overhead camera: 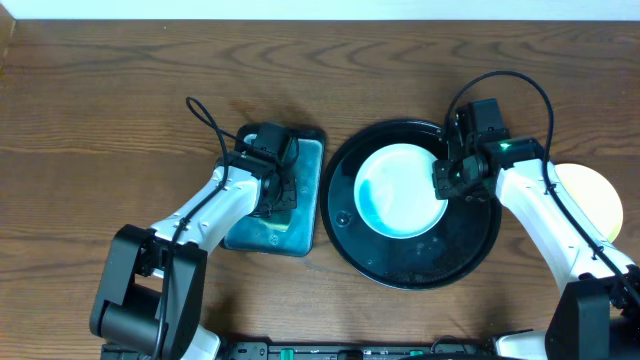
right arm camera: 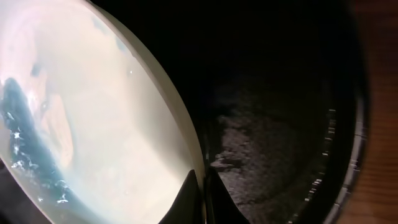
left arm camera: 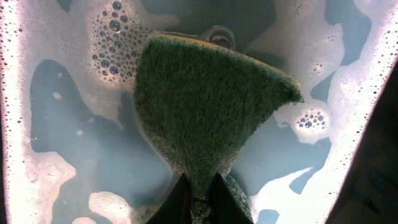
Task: Clean dirty plates on tray and stack at the side
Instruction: 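Lift the white plate with the right gripper up off the black tray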
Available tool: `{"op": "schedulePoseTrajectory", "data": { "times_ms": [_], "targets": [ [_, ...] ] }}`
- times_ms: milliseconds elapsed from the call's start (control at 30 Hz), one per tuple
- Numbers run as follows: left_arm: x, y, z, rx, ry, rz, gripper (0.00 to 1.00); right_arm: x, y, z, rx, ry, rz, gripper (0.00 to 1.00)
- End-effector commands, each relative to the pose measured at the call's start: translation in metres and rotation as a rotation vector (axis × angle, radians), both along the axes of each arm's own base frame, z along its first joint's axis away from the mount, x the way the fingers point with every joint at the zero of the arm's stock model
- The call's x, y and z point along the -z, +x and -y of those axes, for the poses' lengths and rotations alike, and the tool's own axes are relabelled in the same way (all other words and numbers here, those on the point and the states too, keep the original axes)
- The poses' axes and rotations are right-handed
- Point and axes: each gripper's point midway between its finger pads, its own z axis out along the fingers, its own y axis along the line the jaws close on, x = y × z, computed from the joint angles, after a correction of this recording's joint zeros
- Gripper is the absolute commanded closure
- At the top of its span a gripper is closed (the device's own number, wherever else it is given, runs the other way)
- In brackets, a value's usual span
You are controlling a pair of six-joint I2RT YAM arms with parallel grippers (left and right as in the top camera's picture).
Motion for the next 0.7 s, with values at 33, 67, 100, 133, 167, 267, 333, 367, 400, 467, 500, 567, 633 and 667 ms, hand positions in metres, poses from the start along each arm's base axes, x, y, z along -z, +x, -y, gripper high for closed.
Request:
{"op": "schedulePoseTrajectory", "data": {
  "times_ms": [33,67,100,133,167,267,333,367,400,467,500,567,633,667],
  "targets": [
    [0.009,-0.003,-0.004,0.006,0.014,-0.021,0.92,-0.007,0.008,0.023,0.079,-0.094,0.041,0.99],
    [0.009,-0.003,-0.004,0.006,0.013,-0.019,0.93,-0.007,0.008,0.024,0.081,-0.101,0.046,0.99],
    [0.008,-0.002,-0.003,0.006,0.011,-0.015,0.93,-0.007,0.009,0.024,0.081,-0.102,0.049,0.99],
    [0.008,-0.001,-0.003,0.006,0.007,-0.012,0.92,-0.008,0.010,0.023,0.081,-0.100,0.055,0.99],
    [0.008,0.000,-0.001,0.007,0.001,-0.010,0.92,-0.008,0.011,0.023,0.079,-0.099,0.061,0.99],
    [0.007,0.002,0.002,0.011,-0.015,-0.001,0.92,-0.014,0.014,0.027,0.085,-0.139,0.088,0.99],
    [0.007,0.003,0.003,0.012,-0.021,0.001,0.93,-0.020,0.015,0.033,0.093,-0.178,0.113,0.99],
    [0.007,0.003,0.003,0.012,-0.021,0.001,0.92,-0.024,0.016,0.036,0.098,-0.202,0.130,0.99],
    [0.007,0.003,0.003,0.012,-0.021,0.001,0.93,-0.028,0.016,0.039,0.103,-0.219,0.144,0.99],
    [0.007,0.003,0.003,0.012,-0.021,0.001,0.92,-0.037,0.018,0.043,0.119,-0.241,0.180,0.99],
    [0.007,0.003,0.003,0.012,-0.021,0.001,0.92,-0.042,0.020,0.044,0.122,-0.244,0.203,0.99],
    [0.007,0.003,0.003,0.012,-0.021,0.001,0.92,-0.055,0.024,0.045,0.131,-0.254,0.254,0.99],
    [0.007,0.003,0.003,0.012,-0.021,0.001,0.92,-0.066,0.025,0.047,0.140,-0.285,0.298,0.99],
    [0.007,0.003,0.003,0.012,-0.021,0.001,0.93,-0.073,0.026,0.049,0.145,-0.306,0.323,0.99]
  ]
}}
